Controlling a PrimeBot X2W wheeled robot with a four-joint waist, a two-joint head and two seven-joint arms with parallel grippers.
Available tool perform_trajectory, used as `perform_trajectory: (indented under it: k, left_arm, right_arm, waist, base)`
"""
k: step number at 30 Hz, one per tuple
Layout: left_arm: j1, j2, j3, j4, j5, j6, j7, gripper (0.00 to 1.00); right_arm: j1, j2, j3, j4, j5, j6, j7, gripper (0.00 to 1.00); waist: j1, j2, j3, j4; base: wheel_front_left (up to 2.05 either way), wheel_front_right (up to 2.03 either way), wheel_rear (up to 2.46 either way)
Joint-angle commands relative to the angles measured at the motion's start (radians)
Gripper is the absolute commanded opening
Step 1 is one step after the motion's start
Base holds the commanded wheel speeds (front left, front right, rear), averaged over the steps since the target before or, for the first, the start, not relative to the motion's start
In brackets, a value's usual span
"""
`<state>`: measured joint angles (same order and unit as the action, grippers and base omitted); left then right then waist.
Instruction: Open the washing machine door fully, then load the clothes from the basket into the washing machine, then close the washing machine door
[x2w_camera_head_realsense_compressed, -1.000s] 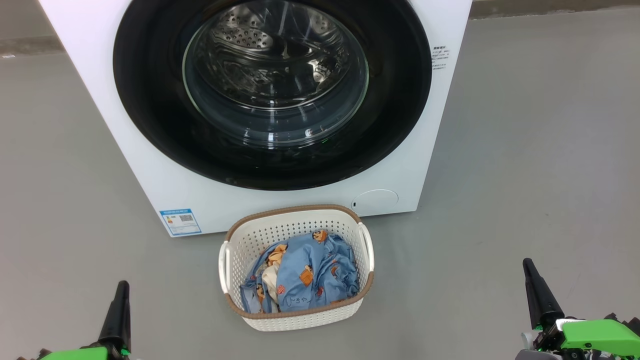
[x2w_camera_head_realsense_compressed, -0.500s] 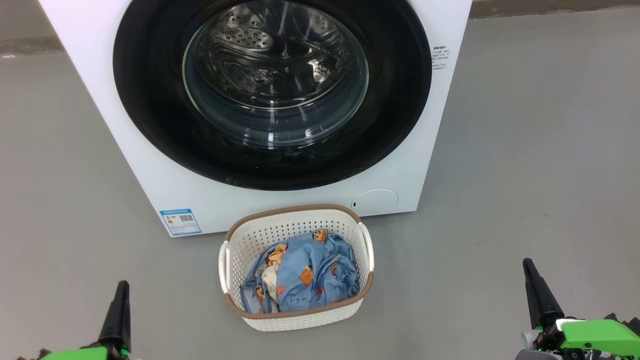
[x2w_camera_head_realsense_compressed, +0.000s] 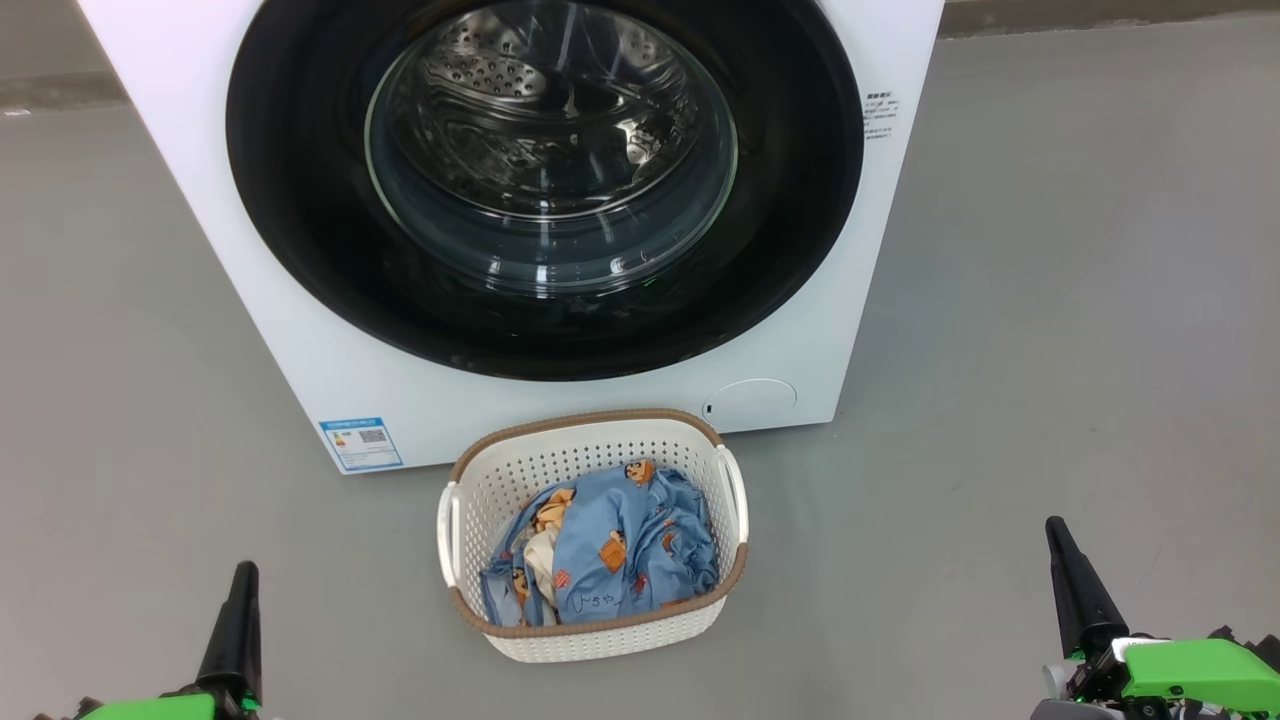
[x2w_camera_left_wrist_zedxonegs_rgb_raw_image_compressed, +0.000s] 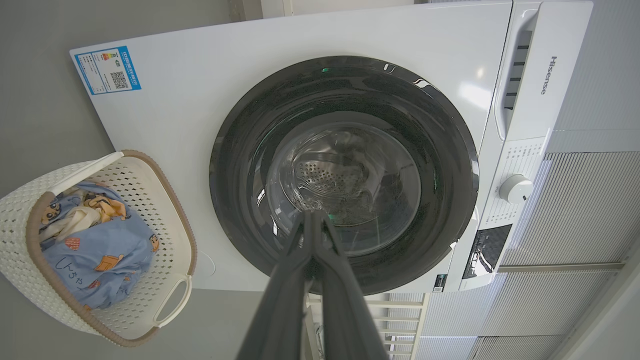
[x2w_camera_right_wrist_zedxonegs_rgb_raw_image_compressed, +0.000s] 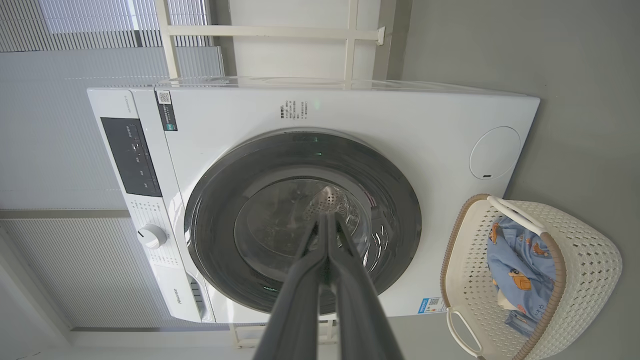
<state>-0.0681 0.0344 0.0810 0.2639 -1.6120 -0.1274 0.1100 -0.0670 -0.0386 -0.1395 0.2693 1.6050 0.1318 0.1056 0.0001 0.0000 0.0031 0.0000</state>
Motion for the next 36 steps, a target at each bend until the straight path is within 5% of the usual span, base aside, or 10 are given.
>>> perform_trajectory:
  k: [1, 8, 9, 16, 22, 36]
  left_arm:
    - [-0.04, 0.016, 0.034, -0.019, 0.004, -0.003, 0.004, 0.0]
    - [-0.04, 0.016, 0.034, -0.019, 0.004, -0.003, 0.004, 0.0]
    - [0.0, 0.0, 0.0, 0.0, 0.0, 0.0, 0.0, 1.0]
    - [0.042, -0.023, -0.007, 0.053, 0.0, 0.0, 0.0, 1.0]
    - [0.039, -0.012, -0.004, 0.038, 0.01, 0.0, -0.007, 1.0]
    - [0.037, 0.044, -0.041, 0.005, 0.066, 0.0, -0.061, 1.0]
  right_arm:
    - [-0.041, -0.012, 0.026, -0.025, 0.004, -0.001, 0.007, 0.0]
    - [-0.041, -0.012, 0.026, -0.025, 0.004, -0.001, 0.007, 0.0]
    - [0.0, 0.0, 0.0, 0.0, 0.0, 0.0, 0.0, 1.0]
    - [0.038, 0.011, 0.001, 0.059, -0.003, 0.0, -0.004, 1.0]
    - [0.033, 0.01, 0.016, 0.044, -0.035, 0.0, -0.021, 1.0]
    - [0.024, 0.007, 0.036, 0.011, -0.164, 0.0, -0.062, 1.0]
  waist:
    - [-0.0001, 0.0, 0.0, 0.0]
    - [-0.0001, 0.0, 0.0, 0.0]
    - [0.0, 0.0, 0.0, 0.0]
    - [0.0, 0.0, 0.0, 0.0]
    - [0.0023, 0.0, -0.002, -0.001]
    - [0.0, 0.0, 0.0, -0.002]
  base:
    - [0.0, 0.0, 0.0]
    - [0.0, 0.0, 0.0]
    - [0.0, 0.0, 0.0]
    - [0.0, 0.0, 0.0]
    - [0.0, 0.0, 0.0]
    - [0.0, 0.0, 0.0]
